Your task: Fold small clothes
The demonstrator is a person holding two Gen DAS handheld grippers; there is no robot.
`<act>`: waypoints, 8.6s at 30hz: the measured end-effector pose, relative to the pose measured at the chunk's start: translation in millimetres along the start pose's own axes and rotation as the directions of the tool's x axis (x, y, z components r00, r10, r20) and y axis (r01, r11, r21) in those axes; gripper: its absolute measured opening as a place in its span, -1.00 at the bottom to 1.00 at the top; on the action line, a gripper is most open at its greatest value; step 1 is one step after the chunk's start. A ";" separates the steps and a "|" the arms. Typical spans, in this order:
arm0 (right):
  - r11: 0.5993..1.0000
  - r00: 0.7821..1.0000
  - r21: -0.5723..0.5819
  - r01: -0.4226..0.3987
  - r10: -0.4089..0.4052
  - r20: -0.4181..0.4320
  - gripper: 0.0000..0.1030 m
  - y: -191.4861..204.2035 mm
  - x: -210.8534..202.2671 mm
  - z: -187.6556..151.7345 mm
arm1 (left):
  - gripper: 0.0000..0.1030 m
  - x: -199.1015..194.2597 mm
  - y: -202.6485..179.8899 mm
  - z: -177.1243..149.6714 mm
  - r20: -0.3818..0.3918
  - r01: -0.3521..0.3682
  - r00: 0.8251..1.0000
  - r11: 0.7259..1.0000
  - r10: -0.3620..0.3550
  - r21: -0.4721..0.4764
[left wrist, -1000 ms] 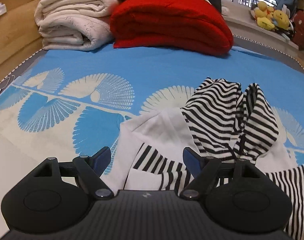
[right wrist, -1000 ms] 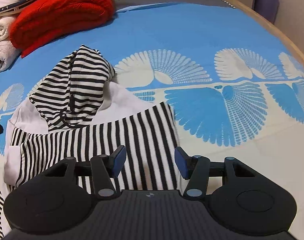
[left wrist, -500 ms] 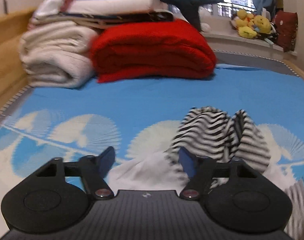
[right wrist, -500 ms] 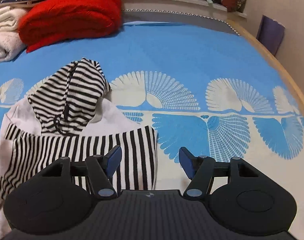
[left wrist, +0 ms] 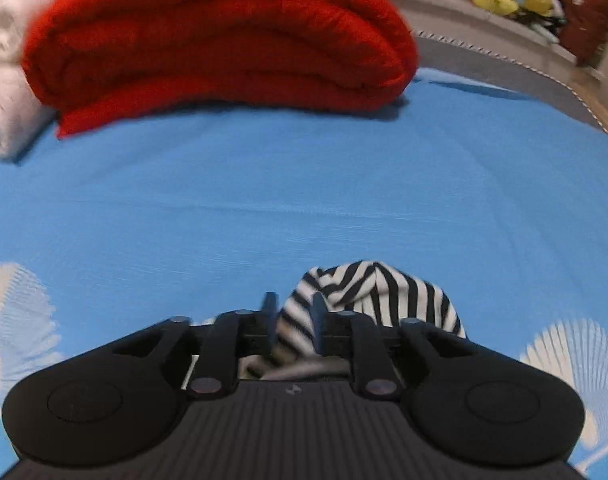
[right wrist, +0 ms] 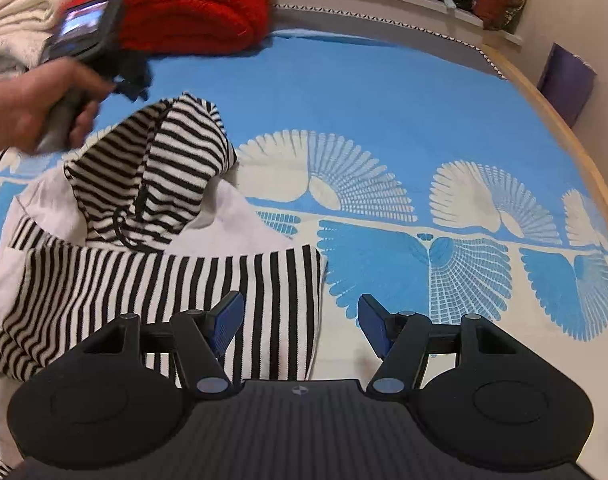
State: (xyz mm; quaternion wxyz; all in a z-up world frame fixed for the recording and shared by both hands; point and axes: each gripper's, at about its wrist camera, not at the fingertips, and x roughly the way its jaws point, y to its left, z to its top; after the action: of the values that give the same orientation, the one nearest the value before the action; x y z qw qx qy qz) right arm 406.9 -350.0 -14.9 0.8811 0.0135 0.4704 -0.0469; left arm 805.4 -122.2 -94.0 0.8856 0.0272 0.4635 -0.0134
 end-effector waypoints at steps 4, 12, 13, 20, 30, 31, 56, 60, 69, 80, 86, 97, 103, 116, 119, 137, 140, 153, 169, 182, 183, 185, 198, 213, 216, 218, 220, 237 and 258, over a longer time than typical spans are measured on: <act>1.000 1.000 0.014 0.004 -0.004 -0.015 0.27 -1.4 8.7 3.1 | -0.40 33.5 -8.1 7.4 -0.050 -0.052 0.997 0.999 0.052 -0.006; 0.999 1.000 0.037 0.007 -0.006 -0.021 0.27 -9.7 12.1 8.2 | -1.00 -12.8 -16.7 -12.6 0.029 0.038 0.999 0.991 -0.042 0.129; 0.999 1.000 0.049 0.007 -0.006 -0.017 0.27 -11.4 11.3 9.6 | -1.00 -34.4 -14.2 -21.3 0.061 0.064 0.995 0.987 -0.074 0.146; 0.994 1.000 0.107 -0.004 0.003 0.010 0.27 -18.8 -1.8 13.2 | -1.00 -179.8 20.5 -136.2 0.146 0.263 0.942 0.936 -0.301 0.235; 0.995 1.000 0.095 -0.012 0.010 0.024 0.27 -13.2 -14.8 4.6 | -0.55 -136.2 -2.3 -73.9 0.112 0.152 0.979 0.974 -0.172 0.167; 0.996 1.000 0.091 0.008 -0.010 0.024 0.27 -16.4 -13.5 5.0 | -0.39 -122.7 -8.4 -62.2 0.100 0.144 0.982 0.978 -0.160 0.150; 0.978 0.999 0.208 0.031 -0.032 0.002 0.27 -77.2 -0.9 7.6 | -0.95 -134.4 -6.8 -51.0 0.214 0.109 0.965 0.973 -0.153 0.203; 0.963 1.000 0.269 -0.003 -0.003 0.020 0.27 -80.4 -9.1 7.9 | -0.95 -243.0 30.3 -143.3 0.299 0.260 0.887 0.916 -0.352 0.306; 0.936 0.997 0.342 -0.077 0.063 0.051 0.27 -71.6 -20.3 5.4 | -0.55 -307.3 125.8 -270.8 -0.063 0.326 0.945 0.941 -0.322 0.087; 0.791 0.944 0.548 -0.272 0.330 -0.007 0.00 -41.7 20.1 -3.2 | 0.09 -196.4 130.3 -259.6 -0.290 0.120 0.933 0.943 -0.215 -0.311; 0.797 0.912 0.524 -0.300 0.401 -0.088 0.06 9.8 54.0 0.4 | 0.12 -175.7 146.1 -272.4 -0.326 0.094 0.912 0.899 -0.250 -0.427; 0.877 0.935 0.422 -0.230 0.319 -0.154 0.06 52.2 89.1 0.1 | -0.11 -182.4 130.9 -267.7 -0.323 0.048 0.928 0.919 -0.185 -0.390; 0.887 0.951 0.390 -0.246 0.300 -0.082 -0.82 47.2 81.9 2.0 | -0.82 -204.4 117.1 -252.5 -0.233 0.045 0.966 0.957 -0.115 -0.287; 0.465 0.754 0.652 -0.599 0.601 0.264 -0.95 -32.4 39.4 0.0 | -1.00 -249.1 154.1 -222.7 0.052 0.254 0.966 0.902 -0.252 -0.349; 0.685 0.851 0.634 -0.359 0.519 -0.079 -0.94 -25.4 70.0 -14.9 | -1.00 -217.0 152.1 -233.9 -0.180 0.083 0.973 0.945 -0.146 -0.318; 0.829 0.930 0.526 -0.190 0.324 -0.175 0.05 5.4 77.3 -17.7 | 0.01 -193.5 140.9 -246.8 -0.271 0.087 0.945 0.937 -0.185 -0.337; 0.842 0.931 0.509 -0.178 0.312 -0.191 0.06 13.6 78.9 -17.5 | 0.02 -189.5 135.5 -250.5 -0.282 0.080 0.943 0.943 -0.177 -0.324; 0.866 0.936 0.473 -0.164 0.288 -0.202 0.04 25.8 83.9 -16.5 | 0.02 -180.9 127.0 -252.7 -0.298 0.070 0.940 0.948 -0.167 -0.311; 0.691 0.862 0.527 -0.495 0.469 0.195 -0.91 6.4 36.3 9.4 | -1.00 -240.0 168.7 -214.2 0.074 0.370 0.925 0.842 -0.372 -0.394; 0.797 0.895 0.512 -0.321 0.431 -0.111 -0.19 15.5 69.4 -3.9 | -0.25 -173.7 151.1 -252.9 -0.309 0.266 0.852 0.858 -0.423 -0.439; 0.802 0.901 0.501 -0.324 0.424 -0.096 0.00 17.3 68.3 -1.3 | -0.25 -173.0 147.9 -254.7 -0.313 0.269 0.850 0.860 -0.424 -0.435; 0.808 0.905 0.494 -0.320 0.415 -0.091 0.01 22.5 71.1 1.2 | -0.25 -170.2 140.7 -257.4 -0.333 0.255 0.851 0.873 -0.407 -0.416; 0.520 0.701 0.481 -0.706 0.611 0.368 -0.99 11.6 28.4 11.9 | -0.95 -265.1 180.2 -219.9 0.281 0.422 0.898 0.841 -0.338 -0.340; 0.792 0.890 0.502 -0.348 0.447 -0.089 -0.70 -6.3 78.4 -16.6 | -0.20 -211.1 170.0 -249.7 -0.215 0.353 0.893 0.912 -0.396 -0.210; 0.767 0.879 0.540 -0.348 0.467 -0.096 0.12 -3.7 83.3 -16.1 | -0.19 -200.6 170.9 -247.5 -0.224 0.297 0.908 0.921 -0.354 -0.251; 0.796 0.876 0.516 -0.317 0.454 -0.162 0.09 5.8 92.8 -19.8 | -0.22 -189.1 170.4 -252.7 -0.266 0.269 0.901 0.923 -0.342 -0.276; 0.812 0.868 0.497 -0.306 0.453 -0.205 0.08 14.3 99.8 -23.8 | -0.46 -183.1 174.3 -255.3 -0.287 0.266 0.892 0.919 -0.348 -0.290; 0.904 0.914 0.357 -0.236 0.331 -0.235 -0.80 19.4 80.6 -13.3 | -0.69 -175.9 164.6 -263.7 -0.355 0.193 0.886 0.934 -0.297 -0.300; 0.900 0.908 0.204 -0.386 0.410 -0.092 -0.22 74.0 59.1 9.4 | -0.59 -203.6 124.8 -251.9 -0.249 0.276 0.917 0.947 -0.311 -0.164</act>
State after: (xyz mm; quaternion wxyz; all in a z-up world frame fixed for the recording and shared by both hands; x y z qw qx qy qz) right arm 454.4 -281.1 -60.2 0.8340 0.1926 0.5087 0.0926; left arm 488.8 17.2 -65.5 0.8016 -0.0967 0.5790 -0.1132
